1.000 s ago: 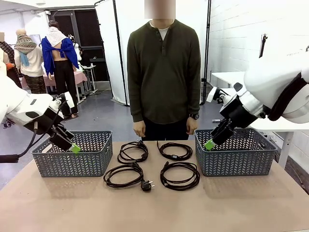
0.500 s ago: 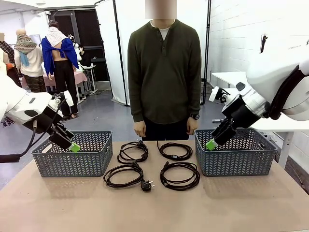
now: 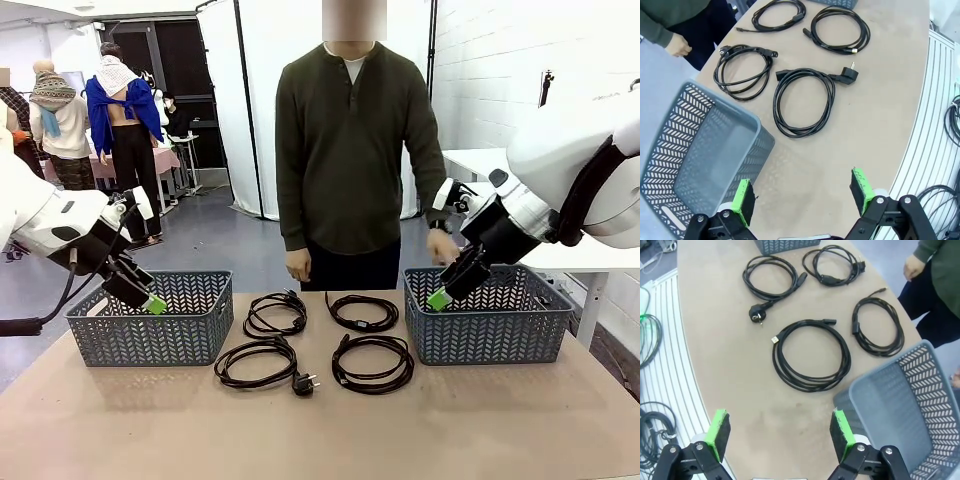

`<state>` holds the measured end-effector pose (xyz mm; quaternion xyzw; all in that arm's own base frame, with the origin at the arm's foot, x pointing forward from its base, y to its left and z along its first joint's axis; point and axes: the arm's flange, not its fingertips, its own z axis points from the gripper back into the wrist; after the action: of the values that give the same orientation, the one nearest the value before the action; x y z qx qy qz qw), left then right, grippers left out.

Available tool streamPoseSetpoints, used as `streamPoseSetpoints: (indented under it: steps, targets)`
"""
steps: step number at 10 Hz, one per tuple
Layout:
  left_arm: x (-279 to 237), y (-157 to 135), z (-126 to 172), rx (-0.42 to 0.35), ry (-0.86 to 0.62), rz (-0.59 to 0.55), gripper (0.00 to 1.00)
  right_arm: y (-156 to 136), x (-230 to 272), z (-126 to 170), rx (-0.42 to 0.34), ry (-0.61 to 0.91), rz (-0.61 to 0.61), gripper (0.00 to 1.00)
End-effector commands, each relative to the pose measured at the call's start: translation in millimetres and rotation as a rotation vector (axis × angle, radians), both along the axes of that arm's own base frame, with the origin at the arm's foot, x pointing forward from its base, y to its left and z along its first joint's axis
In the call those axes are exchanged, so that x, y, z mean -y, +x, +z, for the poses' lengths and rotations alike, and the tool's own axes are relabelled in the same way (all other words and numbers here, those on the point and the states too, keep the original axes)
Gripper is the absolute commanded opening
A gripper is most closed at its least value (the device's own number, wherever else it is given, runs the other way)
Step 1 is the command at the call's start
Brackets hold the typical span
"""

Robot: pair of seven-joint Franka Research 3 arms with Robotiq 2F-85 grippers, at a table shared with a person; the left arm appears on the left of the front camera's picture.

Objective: Organize the cables according to human instructions.
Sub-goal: Pick up a bundle of cables and place it in the basket indicated by the human.

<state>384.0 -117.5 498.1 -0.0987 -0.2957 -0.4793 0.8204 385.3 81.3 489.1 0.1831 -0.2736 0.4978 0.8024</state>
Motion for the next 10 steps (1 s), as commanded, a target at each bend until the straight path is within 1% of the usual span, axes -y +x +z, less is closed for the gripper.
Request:
streamPoseSetpoints:
  steps: [1, 10]
  targets:
    - [-2.6, 2.2, -2.7, -0.005, -0.007, -0.018, 1.0, 5.1, -0.4, -3.1, 0.007, 0.028, 0.022, 1.0]
    - [-2.6, 2.2, -2.7, -0.005, -0.007, -0.018, 1.0, 5.1, -0.4, -3.1, 0.007, 0.028, 0.022, 1.0]
